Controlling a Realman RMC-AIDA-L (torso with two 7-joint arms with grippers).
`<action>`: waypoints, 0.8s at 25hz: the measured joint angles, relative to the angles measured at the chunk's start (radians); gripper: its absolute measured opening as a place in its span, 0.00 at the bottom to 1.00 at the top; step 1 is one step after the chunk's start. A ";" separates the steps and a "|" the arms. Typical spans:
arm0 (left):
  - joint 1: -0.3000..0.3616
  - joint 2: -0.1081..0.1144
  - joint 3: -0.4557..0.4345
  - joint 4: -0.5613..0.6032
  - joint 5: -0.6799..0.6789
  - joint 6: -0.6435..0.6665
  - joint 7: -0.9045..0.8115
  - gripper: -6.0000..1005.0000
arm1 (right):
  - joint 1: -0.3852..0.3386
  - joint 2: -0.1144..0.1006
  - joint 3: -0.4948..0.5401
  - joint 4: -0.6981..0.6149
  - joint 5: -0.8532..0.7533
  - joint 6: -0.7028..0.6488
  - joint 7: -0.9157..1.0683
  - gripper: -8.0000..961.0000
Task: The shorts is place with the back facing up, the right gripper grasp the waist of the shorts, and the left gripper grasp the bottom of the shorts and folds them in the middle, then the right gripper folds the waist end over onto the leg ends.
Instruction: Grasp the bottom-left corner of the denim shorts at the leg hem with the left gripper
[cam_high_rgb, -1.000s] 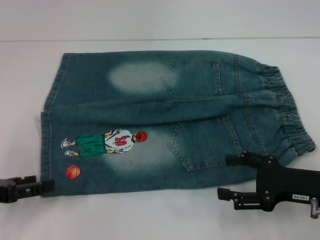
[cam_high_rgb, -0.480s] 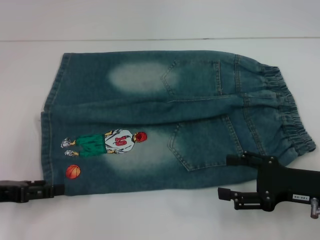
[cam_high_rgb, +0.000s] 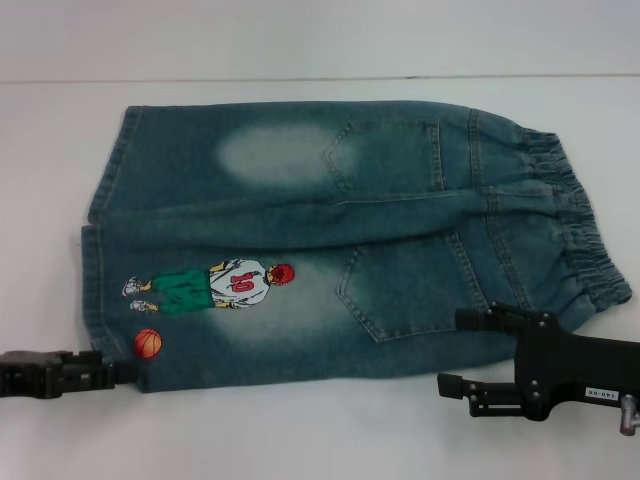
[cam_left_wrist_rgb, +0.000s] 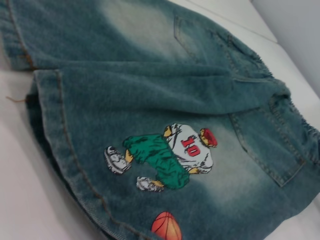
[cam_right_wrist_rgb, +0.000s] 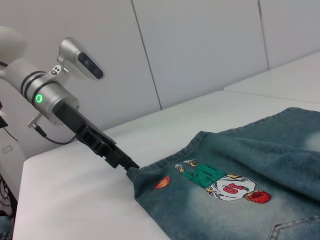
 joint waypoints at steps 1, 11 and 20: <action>0.000 0.000 0.000 0.000 -0.005 0.002 0.000 0.87 | 0.000 0.000 0.000 0.000 0.000 0.001 0.000 0.97; -0.005 0.000 0.000 -0.006 -0.014 -0.033 -0.029 0.87 | 0.000 0.000 0.000 0.000 -0.001 0.027 0.000 0.97; -0.002 0.005 0.006 0.043 0.001 -0.021 -0.124 0.87 | 0.000 0.000 0.000 0.000 -0.012 0.047 -0.001 0.97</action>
